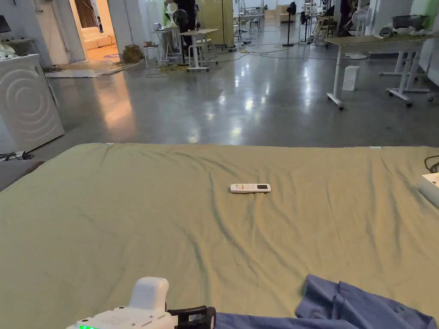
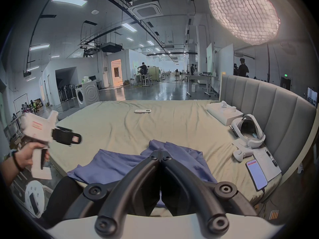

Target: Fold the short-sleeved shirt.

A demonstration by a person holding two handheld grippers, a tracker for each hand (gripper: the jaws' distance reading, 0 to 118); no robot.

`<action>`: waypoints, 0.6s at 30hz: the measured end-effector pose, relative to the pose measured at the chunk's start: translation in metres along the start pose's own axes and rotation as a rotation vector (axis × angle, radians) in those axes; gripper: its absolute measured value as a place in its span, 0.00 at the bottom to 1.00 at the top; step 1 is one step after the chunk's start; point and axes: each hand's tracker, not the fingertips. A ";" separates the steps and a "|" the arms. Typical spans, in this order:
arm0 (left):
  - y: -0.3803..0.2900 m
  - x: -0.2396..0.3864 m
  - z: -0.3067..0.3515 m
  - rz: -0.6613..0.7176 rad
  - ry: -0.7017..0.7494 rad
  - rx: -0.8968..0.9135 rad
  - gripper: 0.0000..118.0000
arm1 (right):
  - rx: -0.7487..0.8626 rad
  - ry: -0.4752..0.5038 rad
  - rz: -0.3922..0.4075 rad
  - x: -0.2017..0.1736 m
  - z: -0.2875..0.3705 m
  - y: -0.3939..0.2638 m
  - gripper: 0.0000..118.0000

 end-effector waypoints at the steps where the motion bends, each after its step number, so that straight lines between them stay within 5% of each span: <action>1: -0.001 -0.004 -0.021 -0.037 0.029 -0.028 0.81 | -0.011 -0.001 -0.011 0.003 -0.001 -0.003 0.00; 4: -0.006 -0.014 -0.081 -0.079 0.067 -0.133 0.81 | -0.047 -0.015 -0.021 0.009 -0.004 -0.010 0.00; 12: -0.011 -0.024 -0.160 0.063 0.051 -0.255 0.80 | -0.149 -0.064 -0.068 0.027 -0.016 -0.030 0.00; 18: -0.014 -0.011 -0.173 -0.088 0.112 -0.309 0.44 | -0.190 -0.079 -0.086 0.033 -0.015 -0.041 0.00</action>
